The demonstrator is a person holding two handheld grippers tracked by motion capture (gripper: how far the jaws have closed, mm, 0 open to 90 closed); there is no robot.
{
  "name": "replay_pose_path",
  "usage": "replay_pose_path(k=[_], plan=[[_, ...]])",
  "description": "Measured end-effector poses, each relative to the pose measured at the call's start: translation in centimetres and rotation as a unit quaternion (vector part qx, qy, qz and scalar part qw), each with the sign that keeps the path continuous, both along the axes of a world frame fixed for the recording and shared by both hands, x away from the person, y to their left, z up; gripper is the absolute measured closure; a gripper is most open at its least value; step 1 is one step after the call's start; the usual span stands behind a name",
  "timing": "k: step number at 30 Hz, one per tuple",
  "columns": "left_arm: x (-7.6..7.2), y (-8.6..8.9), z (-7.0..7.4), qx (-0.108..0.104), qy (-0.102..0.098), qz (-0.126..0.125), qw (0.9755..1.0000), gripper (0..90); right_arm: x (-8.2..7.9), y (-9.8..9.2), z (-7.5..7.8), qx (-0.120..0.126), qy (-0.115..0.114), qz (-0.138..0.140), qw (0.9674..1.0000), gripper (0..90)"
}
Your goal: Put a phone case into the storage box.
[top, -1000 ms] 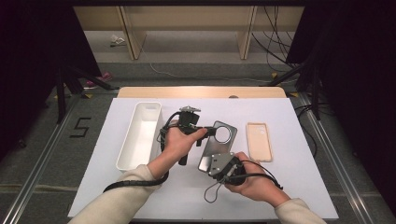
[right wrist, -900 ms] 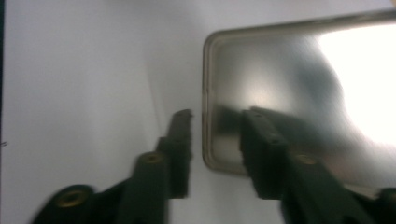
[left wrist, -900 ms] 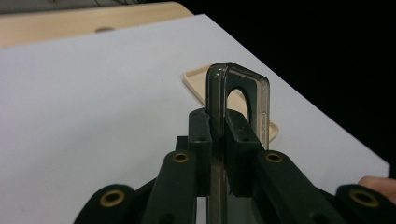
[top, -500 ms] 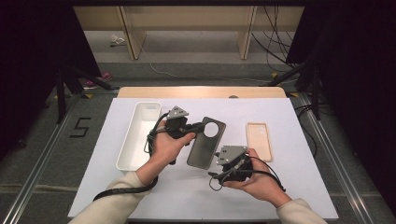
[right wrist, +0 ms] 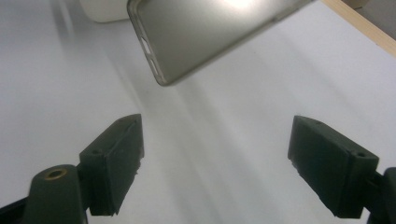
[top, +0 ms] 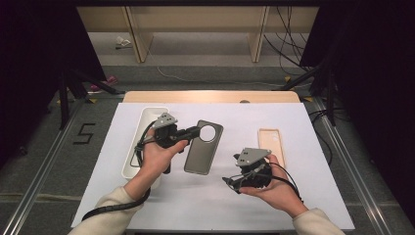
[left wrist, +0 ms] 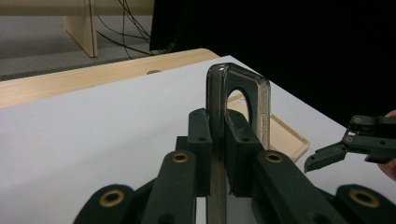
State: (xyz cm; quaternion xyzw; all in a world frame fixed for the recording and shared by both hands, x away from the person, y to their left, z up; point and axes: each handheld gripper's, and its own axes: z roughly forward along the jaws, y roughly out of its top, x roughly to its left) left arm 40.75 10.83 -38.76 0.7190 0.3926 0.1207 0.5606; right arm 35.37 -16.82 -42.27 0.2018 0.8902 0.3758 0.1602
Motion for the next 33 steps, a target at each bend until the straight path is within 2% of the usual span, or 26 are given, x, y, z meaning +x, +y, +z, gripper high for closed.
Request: replay_pose_path(k=[8, 15, 23, 26, 33], plan=[[-0.3, 1.0, 0.2, -0.010, -0.011, -0.001, 0.9999, 81.7, 0.0, -0.2, -0.2, 0.006, 0.003, -0.006, 1.0000, 17.5], [-0.7, 1.5, 0.7, -0.005, -0.025, -0.002, 0.9997, 81.7, 0.0, -0.5, -0.3, 0.010, 0.007, -0.009, 0.9999, 17.5], [-0.5, 2.5, 1.3, -0.012, -0.032, 0.003, 0.9994, 81.7, 0.0, -0.7, -0.3, 0.016, 0.006, -0.017, 0.9997, 17.5], [-0.3, 2.9, 1.5, -0.014, -0.034, 0.005, 0.9993, 81.7, 0.1, -0.8, -0.3, 0.017, 0.000, -0.019, 0.9997, 17.5], [-0.1, 3.6, 2.1, -0.016, -0.040, 0.010, 0.9990, 81.8, 0.1, -0.8, -0.3, 0.019, 0.003, -0.020, 0.9996, 17.5]])
